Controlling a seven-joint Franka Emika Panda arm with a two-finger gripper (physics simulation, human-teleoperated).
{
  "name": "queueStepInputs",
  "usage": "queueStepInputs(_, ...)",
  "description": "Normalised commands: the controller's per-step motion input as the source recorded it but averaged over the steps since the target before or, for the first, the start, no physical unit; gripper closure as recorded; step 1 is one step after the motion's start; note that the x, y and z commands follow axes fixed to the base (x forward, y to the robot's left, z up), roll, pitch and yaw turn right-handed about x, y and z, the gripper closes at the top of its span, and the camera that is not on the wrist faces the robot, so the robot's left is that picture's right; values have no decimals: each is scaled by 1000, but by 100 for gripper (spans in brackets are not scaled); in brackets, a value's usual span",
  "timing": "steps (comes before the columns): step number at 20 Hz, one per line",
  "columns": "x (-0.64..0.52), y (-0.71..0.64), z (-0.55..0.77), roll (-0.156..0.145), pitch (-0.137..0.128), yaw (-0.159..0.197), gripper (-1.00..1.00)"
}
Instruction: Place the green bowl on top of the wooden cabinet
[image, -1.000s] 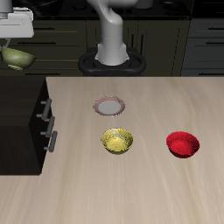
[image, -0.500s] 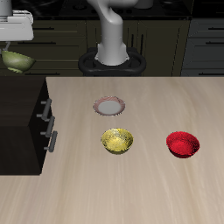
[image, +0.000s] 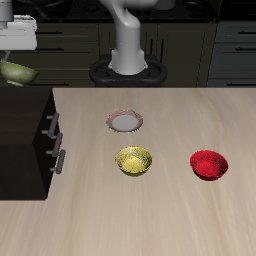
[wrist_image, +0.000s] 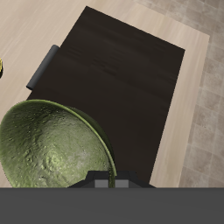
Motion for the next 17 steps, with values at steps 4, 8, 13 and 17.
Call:
queueStepInputs(4, 87, 69, -134, -13, 15, 17, 100)
queueStepInputs(8, 111, 128, -157, -4, 9, 2, 100)
queueStepInputs(13, 106, 49, -138, -8, 11, -13, 100)
queueStepInputs(17, 76, -11, -58, -26, 13, -6, 100)
